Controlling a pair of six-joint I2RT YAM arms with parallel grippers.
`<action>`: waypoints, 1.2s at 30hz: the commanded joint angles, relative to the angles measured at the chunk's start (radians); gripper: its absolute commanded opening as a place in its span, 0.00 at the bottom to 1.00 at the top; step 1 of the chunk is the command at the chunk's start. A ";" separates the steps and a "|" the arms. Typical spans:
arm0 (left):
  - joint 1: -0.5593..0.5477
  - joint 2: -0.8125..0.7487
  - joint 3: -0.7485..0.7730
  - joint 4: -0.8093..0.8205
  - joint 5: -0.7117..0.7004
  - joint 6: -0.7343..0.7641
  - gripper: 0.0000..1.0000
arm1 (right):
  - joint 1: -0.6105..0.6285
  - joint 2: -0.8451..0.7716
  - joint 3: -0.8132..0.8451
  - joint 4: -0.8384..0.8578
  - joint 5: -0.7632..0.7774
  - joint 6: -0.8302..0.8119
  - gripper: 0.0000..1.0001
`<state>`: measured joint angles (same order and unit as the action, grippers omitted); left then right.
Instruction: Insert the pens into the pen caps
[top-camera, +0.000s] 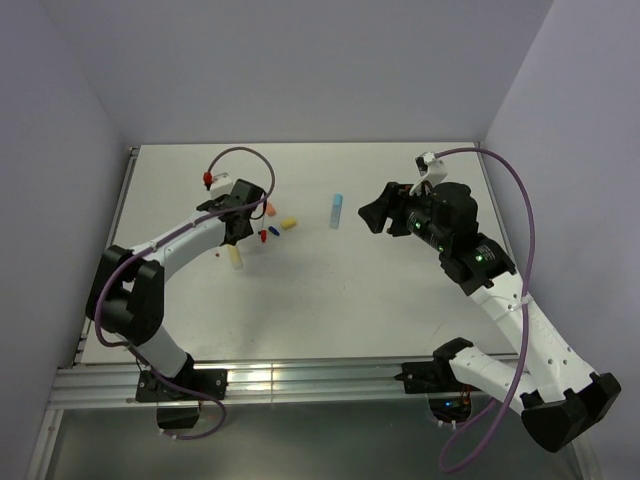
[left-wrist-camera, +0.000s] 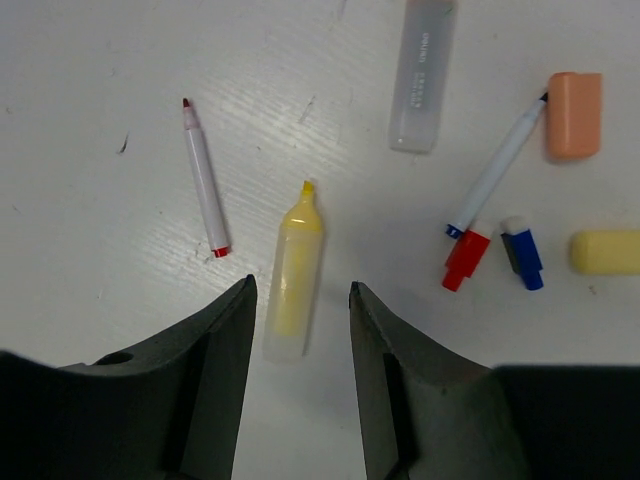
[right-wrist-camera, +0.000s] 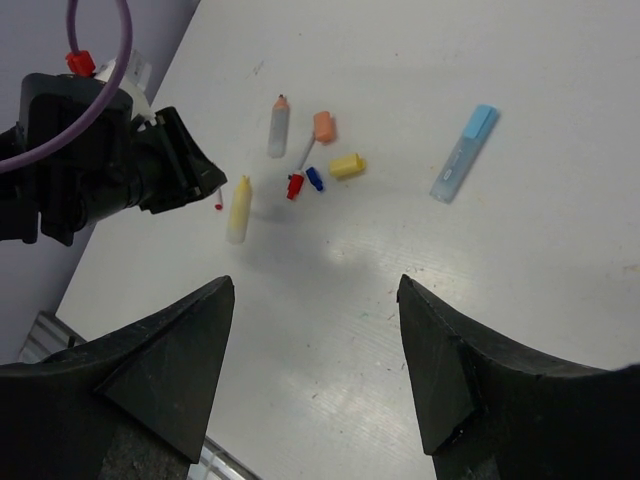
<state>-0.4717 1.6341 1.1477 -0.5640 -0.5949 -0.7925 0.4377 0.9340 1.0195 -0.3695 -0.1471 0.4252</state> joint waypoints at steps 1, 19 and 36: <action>0.027 0.018 -0.025 0.026 0.007 -0.022 0.48 | -0.005 -0.006 -0.006 0.027 -0.011 -0.012 0.74; 0.087 0.193 -0.052 0.159 0.141 0.026 0.45 | -0.007 -0.004 -0.009 0.026 -0.009 -0.016 0.73; 0.082 0.067 -0.101 0.179 0.245 0.024 0.00 | -0.001 0.083 -0.016 0.105 -0.271 0.006 0.70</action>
<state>-0.3820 1.7840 1.0630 -0.3721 -0.4152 -0.7696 0.4377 0.9871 1.0084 -0.3527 -0.2760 0.4221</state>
